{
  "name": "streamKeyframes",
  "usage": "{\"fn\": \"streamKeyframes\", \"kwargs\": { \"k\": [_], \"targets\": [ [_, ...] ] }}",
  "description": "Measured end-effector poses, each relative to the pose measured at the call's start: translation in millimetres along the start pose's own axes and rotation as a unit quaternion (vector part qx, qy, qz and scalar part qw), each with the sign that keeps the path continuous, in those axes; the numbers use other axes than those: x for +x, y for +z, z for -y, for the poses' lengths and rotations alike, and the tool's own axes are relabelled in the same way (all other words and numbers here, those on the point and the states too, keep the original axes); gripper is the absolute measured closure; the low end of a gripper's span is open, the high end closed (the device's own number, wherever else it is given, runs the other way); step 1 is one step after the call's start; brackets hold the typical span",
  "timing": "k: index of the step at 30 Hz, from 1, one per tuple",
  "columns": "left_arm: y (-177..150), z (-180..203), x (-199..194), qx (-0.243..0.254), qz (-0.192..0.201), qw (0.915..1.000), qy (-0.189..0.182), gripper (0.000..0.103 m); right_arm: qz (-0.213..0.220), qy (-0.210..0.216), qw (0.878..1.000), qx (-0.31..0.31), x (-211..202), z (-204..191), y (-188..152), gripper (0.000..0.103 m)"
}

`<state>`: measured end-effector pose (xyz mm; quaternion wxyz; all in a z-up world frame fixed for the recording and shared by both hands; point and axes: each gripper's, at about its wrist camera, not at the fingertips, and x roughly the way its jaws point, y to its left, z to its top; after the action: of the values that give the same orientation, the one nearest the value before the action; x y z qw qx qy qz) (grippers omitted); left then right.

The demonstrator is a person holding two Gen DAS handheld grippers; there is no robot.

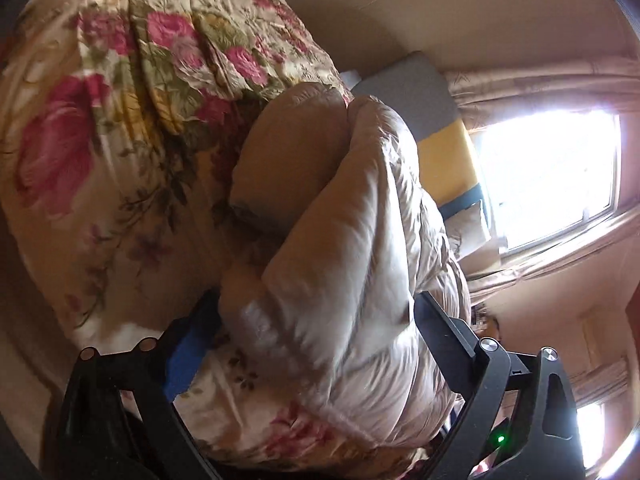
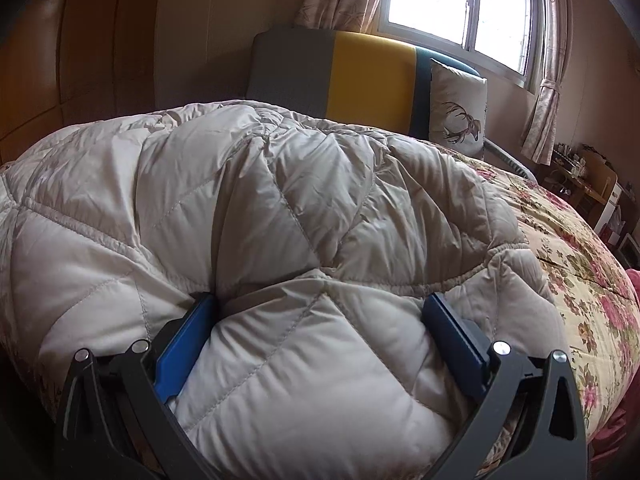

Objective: Fold large clothes

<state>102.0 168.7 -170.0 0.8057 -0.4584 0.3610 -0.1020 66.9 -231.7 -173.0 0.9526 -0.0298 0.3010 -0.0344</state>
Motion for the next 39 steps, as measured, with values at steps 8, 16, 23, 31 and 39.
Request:
{"fn": "streamKeyframes", "kwargs": {
  "k": [8,16,23,31,39],
  "targets": [
    [8.6,2.8,16.4,-0.070,0.042,0.9965,-0.019,0.029,0.002,-0.001,1.000,0.001,0.1,-0.3,-1.1,0.002],
    [17.6,22.1,23.4,-0.026,0.045,0.9985,-0.018,0.056,-0.025,0.016,1.000,-0.002,-6.7,1.1,9.9,0.002],
    [19.5,13.6,22.7,-0.021,0.045,0.9984,-0.025,0.065,0.070,-0.033,0.997,-0.017,-26.6,1.8,78.1,0.002],
    [7.5,9.4,7.6,-0.023,0.046,0.9983,-0.025,0.066,-0.079,-0.036,0.995,-0.057,89.6,-11.5,114.7,0.002],
    [13.0,34.6,3.5,0.018,0.067,0.9971,-0.031,0.070,-0.084,-0.026,0.995,-0.043,103.6,-4.7,102.6,0.002]
  ]
}}
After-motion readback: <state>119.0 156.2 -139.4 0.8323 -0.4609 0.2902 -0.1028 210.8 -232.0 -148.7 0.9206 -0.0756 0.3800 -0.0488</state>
